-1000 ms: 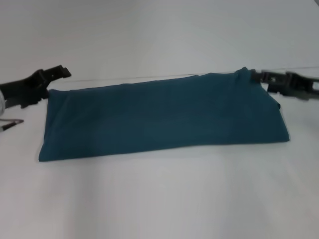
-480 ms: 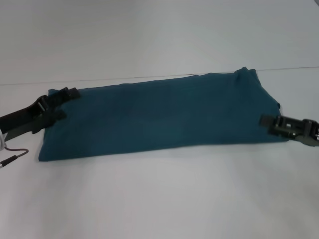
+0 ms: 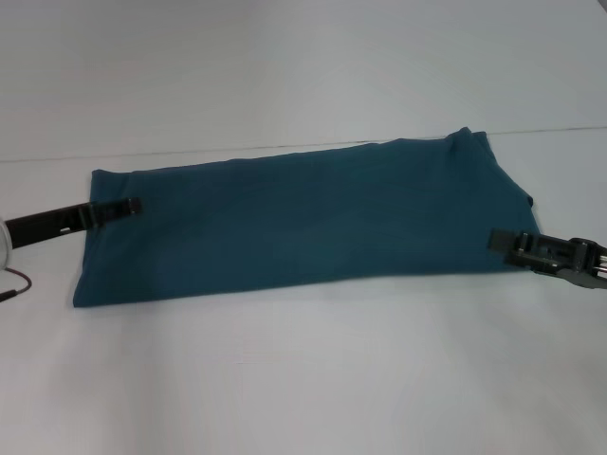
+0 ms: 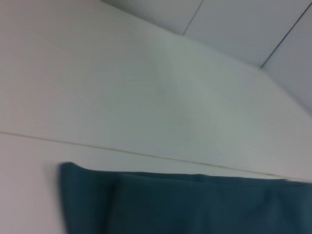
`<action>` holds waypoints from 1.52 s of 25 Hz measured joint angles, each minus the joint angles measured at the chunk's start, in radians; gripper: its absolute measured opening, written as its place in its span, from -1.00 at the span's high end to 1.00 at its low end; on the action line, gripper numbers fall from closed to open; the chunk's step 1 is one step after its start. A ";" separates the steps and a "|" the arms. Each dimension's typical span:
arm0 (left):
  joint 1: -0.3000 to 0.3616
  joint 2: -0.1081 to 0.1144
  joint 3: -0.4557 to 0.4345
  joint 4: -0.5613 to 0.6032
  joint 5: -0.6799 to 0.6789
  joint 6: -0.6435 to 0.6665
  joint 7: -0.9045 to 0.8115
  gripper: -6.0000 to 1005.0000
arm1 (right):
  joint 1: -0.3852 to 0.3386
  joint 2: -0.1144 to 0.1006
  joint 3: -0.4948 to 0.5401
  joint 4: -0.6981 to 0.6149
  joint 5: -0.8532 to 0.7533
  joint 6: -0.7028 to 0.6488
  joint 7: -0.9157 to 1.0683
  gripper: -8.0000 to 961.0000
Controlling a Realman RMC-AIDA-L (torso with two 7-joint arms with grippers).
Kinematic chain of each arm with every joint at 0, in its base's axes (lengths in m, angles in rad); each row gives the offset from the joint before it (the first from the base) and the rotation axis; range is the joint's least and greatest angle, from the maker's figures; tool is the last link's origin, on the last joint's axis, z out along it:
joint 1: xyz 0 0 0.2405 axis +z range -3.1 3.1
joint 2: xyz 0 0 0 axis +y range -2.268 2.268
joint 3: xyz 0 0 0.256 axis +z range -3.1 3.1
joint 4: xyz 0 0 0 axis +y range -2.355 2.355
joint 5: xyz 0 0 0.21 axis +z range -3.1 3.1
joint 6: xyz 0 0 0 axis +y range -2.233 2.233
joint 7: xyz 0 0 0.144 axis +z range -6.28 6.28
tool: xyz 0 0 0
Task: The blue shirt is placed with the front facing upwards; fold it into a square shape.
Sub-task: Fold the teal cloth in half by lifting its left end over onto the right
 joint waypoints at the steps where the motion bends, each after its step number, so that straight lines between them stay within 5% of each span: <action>1: -0.006 0.000 0.002 0.000 0.013 -0.013 -0.013 -0.79 | 0.000 0.000 0.001 0.000 0.000 0.000 0.000 -0.98; 8: -0.046 0.010 0.005 0.001 0.098 -0.073 -0.277 -0.76 | -0.010 0.001 0.006 0.002 0.000 0.024 0.002 -0.98; 22: -0.083 0.016 0.046 -0.004 0.183 -0.084 -0.279 -0.67 | -0.045 0.000 0.036 0.010 0.001 0.114 -0.062 -0.98; 28: -0.102 -0.009 0.070 -0.023 0.260 -0.208 -0.279 -0.67 | -0.041 0.000 0.039 0.010 0.002 0.106 -0.073 -0.98; 38: -0.146 0.005 0.076 -0.121 0.276 -0.278 -0.422 -0.67 | -0.031 0.001 0.040 0.010 0.003 0.097 -0.073 -0.98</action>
